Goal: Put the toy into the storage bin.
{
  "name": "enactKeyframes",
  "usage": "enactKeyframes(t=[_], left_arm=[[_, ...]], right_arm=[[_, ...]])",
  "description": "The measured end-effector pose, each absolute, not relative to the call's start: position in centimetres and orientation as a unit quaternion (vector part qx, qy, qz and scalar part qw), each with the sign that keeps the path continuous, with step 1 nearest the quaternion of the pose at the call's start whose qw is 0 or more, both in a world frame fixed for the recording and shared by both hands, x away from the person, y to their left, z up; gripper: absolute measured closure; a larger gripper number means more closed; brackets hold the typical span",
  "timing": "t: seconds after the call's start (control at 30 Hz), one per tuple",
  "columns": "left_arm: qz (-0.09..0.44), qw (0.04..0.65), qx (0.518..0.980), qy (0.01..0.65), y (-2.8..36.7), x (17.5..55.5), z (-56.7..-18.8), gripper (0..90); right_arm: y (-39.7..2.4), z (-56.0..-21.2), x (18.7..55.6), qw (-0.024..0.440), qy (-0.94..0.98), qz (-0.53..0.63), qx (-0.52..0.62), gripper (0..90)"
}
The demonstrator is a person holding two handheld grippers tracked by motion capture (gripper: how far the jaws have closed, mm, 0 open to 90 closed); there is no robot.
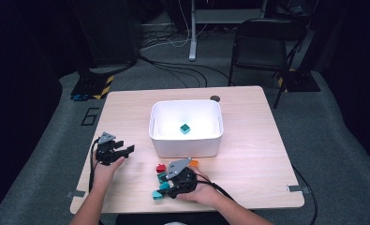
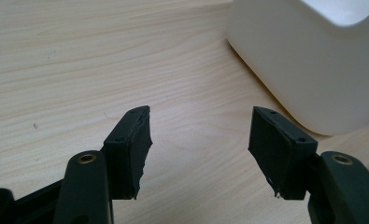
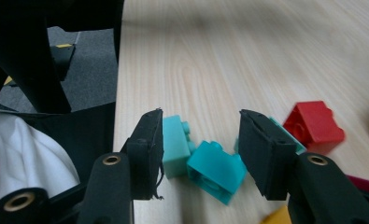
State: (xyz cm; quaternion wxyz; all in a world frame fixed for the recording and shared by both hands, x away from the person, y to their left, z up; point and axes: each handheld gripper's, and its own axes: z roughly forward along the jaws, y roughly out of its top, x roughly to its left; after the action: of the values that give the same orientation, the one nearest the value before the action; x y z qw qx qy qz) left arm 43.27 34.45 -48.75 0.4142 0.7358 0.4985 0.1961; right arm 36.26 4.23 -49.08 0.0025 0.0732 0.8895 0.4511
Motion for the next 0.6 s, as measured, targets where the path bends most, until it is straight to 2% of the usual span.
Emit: enactKeyframes(t=[0.3, 0.6], left_arm=[[0.199, 0.414, 0.733, 0.502, 34.8, 42.8, -48.7, 38.5], [0.202, 0.413, 0.728, 0.508, 35.2, 42.5, -48.8, 38.6]], right_arm=[[5.7, -49.7, 35.8, -0.007, 0.893, 0.448, 0.055, 50.0], [6.6, -50.5, 35.4, -0.014, 0.900, 0.434, 0.032, 54.8]])
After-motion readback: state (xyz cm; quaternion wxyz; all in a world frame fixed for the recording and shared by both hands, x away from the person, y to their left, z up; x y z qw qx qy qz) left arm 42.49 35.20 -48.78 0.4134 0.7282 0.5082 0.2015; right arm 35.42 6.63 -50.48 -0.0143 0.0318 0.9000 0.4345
